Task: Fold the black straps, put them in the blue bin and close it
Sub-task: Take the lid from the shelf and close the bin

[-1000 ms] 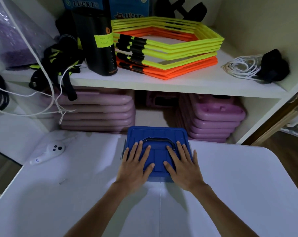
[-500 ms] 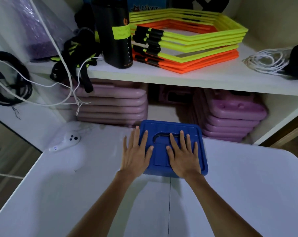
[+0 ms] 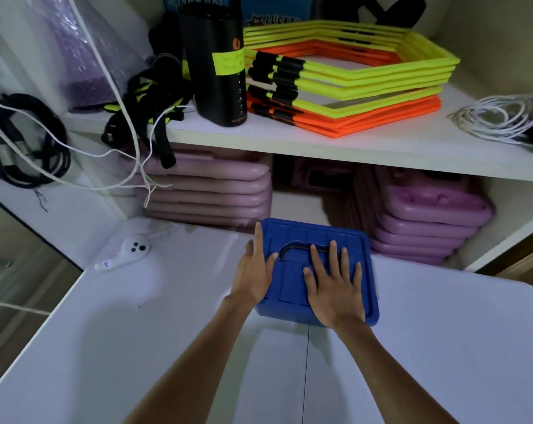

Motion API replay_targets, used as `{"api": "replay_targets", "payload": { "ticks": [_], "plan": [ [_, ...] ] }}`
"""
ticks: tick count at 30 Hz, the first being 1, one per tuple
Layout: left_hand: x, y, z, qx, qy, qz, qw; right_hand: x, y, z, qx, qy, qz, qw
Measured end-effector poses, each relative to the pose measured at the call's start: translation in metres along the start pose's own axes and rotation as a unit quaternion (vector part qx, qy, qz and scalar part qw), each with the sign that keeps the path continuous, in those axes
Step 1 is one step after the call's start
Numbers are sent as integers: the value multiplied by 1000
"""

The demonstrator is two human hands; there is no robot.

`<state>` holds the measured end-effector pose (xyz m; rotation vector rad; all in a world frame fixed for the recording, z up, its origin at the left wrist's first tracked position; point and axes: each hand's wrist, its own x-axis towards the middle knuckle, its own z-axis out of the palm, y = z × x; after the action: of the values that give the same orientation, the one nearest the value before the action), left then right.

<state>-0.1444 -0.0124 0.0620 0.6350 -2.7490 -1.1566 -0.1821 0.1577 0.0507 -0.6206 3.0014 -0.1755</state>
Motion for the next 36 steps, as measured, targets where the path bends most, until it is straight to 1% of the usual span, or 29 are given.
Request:
{"api": "replay_targets", "payload": {
  "ticks": [3, 9, 12, 15, 17, 18, 19, 20, 21, 22, 23, 25, 26, 27, 28, 29, 31, 32, 34, 36],
  "plan": [
    [-6, 13, 8, 148, 13, 20, 989, 1, 0, 0, 1, 4, -2, 1000],
    [-7, 2, 12, 310, -35, 85, 946, 3, 0, 1, 14, 9, -18, 1000],
    [-11, 2, 12, 327, -64, 111, 936, 3, 2, 1, 11, -4, -31, 999],
    [-12, -3, 9, 303, -47, 118, 944, 4, 3, -2, 66, 4, -42, 997],
    [-11, -6, 10, 301, -44, 120, 945, 1, 8, -7, 134, 63, -6, 989],
    [-10, -6, 11, 307, -45, 122, 943, -1, 15, -9, 154, 102, 37, 982],
    [-9, -6, 12, 316, -44, 125, 940, -4, 23, -11, 166, 128, 91, 974],
    [-8, -7, 13, 324, -43, 127, 936, -6, 32, -14, 181, 131, 147, 964],
    [-7, -7, 13, 329, -44, 127, 935, -8, 41, -14, 214, 110, 203, 949],
    [-7, -7, 14, 330, -45, 128, 934, -9, 48, -13, 269, 78, 254, 926],
    [-7, -7, 15, 329, -45, 130, 934, -8, 53, -11, 344, 43, 298, 890],
    [-8, -5, 15, 326, -52, 130, 935, -9, 54, -10, 485, 13, 337, 807],
    [-8, -4, 15, 329, -52, 131, 934, -10, 53, -9, 519, 23, 343, 782],
    [-7, -4, 15, 330, -48, 133, 933, -11, 51, -9, 527, 47, 339, 778],
    [-7, -4, 14, 330, -45, 137, 933, -11, 48, -10, 517, 76, 326, 788],
    [-7, -5, 14, 325, -42, 139, 935, -12, 45, -10, 484, 105, 310, 811],
    [-7, -6, 15, 325, -39, 143, 934, -14, 38, -10, 363, 158, 282, 874],
    [-7, -7, 15, 328, -40, 143, 933, -15, 35, -9, 303, 175, 271, 897],
    [-7, -6, 14, 331, -47, 139, 932, -17, 30, -4, 232, 192, 249, 920],
    [-7, -6, 15, 330, -48, 146, 931, -18, 27, -3, 198, 186, 221, 937]
  ]
}}
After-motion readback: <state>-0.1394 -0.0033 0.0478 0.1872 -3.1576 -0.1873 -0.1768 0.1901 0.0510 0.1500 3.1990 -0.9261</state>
